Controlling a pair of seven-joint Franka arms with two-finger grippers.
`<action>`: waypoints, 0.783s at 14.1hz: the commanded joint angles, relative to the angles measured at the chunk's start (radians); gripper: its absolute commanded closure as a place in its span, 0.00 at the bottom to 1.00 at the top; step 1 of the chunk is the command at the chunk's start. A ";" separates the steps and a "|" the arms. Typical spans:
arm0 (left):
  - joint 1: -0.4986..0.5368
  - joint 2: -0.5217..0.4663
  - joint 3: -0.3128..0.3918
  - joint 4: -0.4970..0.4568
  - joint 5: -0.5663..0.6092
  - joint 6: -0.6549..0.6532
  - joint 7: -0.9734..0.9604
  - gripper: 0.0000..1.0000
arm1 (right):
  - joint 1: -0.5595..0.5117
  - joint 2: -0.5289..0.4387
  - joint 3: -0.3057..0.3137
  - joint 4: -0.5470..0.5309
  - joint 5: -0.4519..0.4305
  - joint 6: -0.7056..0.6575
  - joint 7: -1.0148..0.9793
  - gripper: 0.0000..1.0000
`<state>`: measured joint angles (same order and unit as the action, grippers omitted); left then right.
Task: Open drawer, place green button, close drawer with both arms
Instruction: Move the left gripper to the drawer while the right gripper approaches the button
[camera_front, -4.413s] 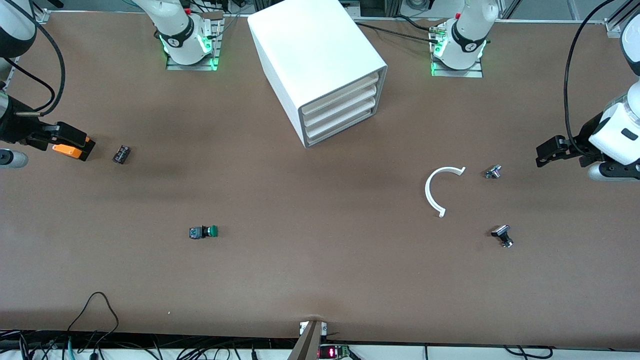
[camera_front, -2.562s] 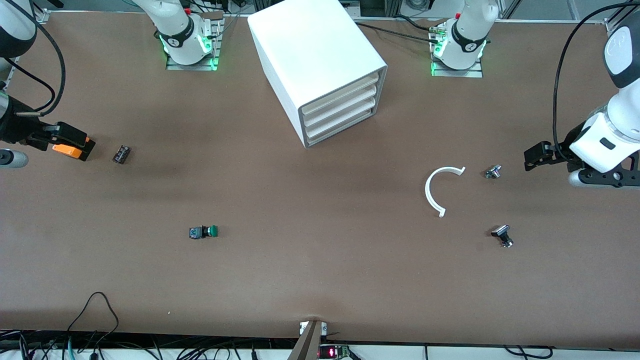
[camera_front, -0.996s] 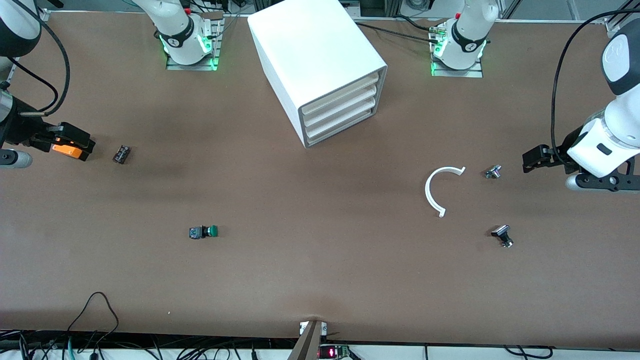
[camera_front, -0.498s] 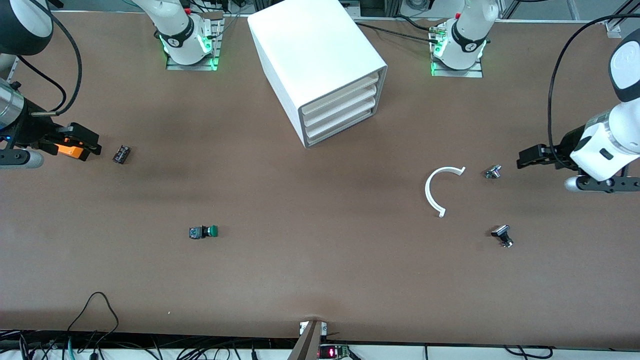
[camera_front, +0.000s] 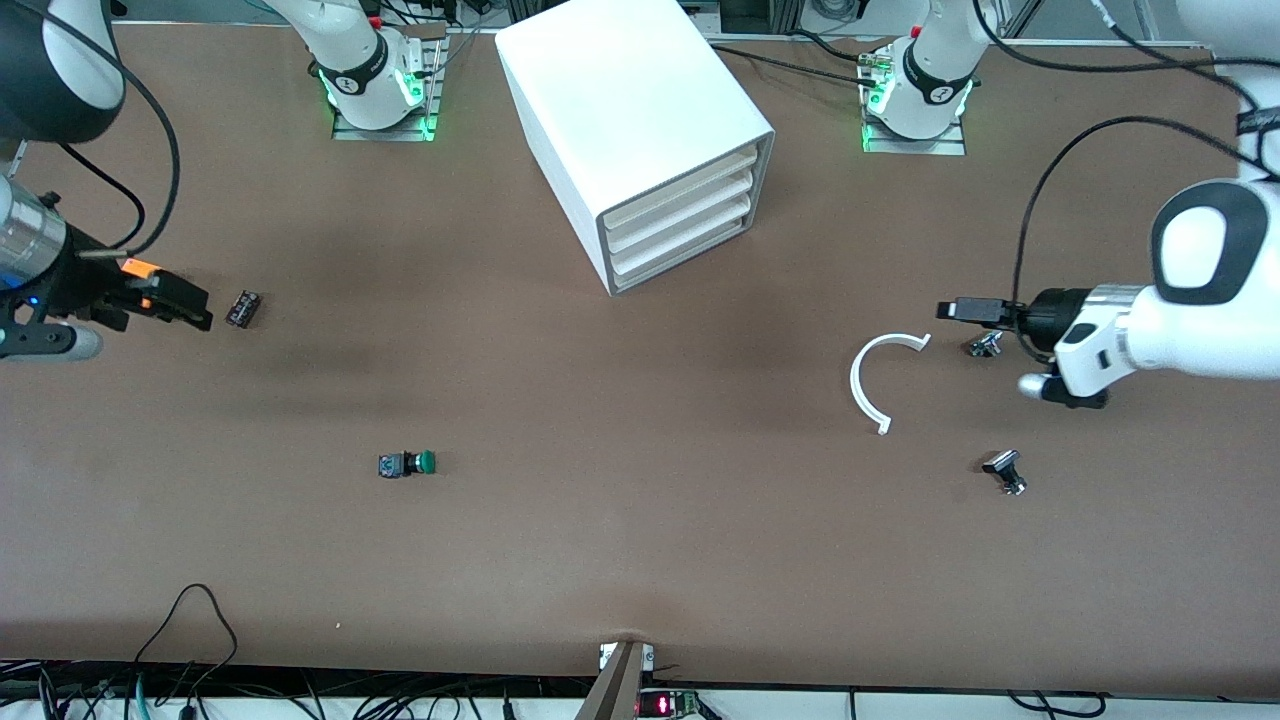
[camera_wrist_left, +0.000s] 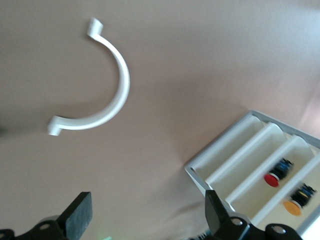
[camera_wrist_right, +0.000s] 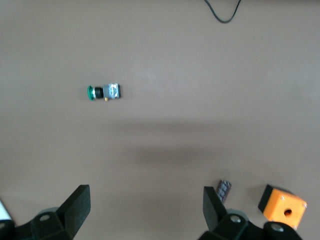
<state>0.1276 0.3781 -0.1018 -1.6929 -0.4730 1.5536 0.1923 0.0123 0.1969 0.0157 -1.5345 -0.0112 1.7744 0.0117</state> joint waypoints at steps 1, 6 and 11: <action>-0.002 0.051 -0.051 -0.048 -0.099 -0.032 0.067 0.01 | 0.011 0.058 -0.002 -0.003 0.017 0.123 -0.018 0.00; -0.043 0.123 -0.078 -0.209 -0.358 -0.027 0.307 0.01 | 0.038 0.168 0.000 -0.003 0.020 0.237 -0.019 0.00; -0.089 0.231 -0.160 -0.220 -0.438 0.040 0.456 0.01 | 0.095 0.254 0.000 -0.003 0.011 0.247 -0.021 0.00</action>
<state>0.0387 0.5727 -0.2242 -1.9124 -0.8840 1.5633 0.5986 0.0783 0.4289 0.0193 -1.5399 -0.0109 2.0052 0.0102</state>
